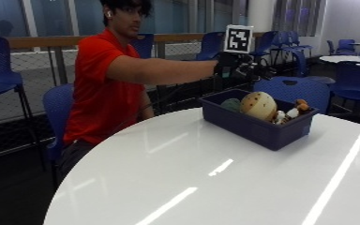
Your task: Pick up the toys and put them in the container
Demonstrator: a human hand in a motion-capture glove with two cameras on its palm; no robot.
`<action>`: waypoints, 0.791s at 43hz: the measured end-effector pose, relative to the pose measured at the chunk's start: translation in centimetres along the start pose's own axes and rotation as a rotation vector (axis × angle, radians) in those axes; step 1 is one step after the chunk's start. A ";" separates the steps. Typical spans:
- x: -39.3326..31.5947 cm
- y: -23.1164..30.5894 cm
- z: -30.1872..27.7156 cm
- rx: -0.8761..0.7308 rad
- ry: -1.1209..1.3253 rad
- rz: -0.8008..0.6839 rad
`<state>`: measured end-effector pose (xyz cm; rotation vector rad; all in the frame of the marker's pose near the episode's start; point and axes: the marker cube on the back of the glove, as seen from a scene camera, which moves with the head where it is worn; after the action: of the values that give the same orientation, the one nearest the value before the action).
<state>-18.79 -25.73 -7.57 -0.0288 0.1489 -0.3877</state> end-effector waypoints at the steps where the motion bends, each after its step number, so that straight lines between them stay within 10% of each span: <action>1: 0.6 0.3 0.2 -0.002 0.016 0.001; 11: 7.1 2.3 3.7 -0.078 0.090 0.273; 20: 11.5 5.7 6.6 -0.068 0.082 0.148; 34: 15.8 9.1 9.1 -0.035 0.043 0.338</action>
<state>0.47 -23.33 -1.32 -0.0292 0.1994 -0.0487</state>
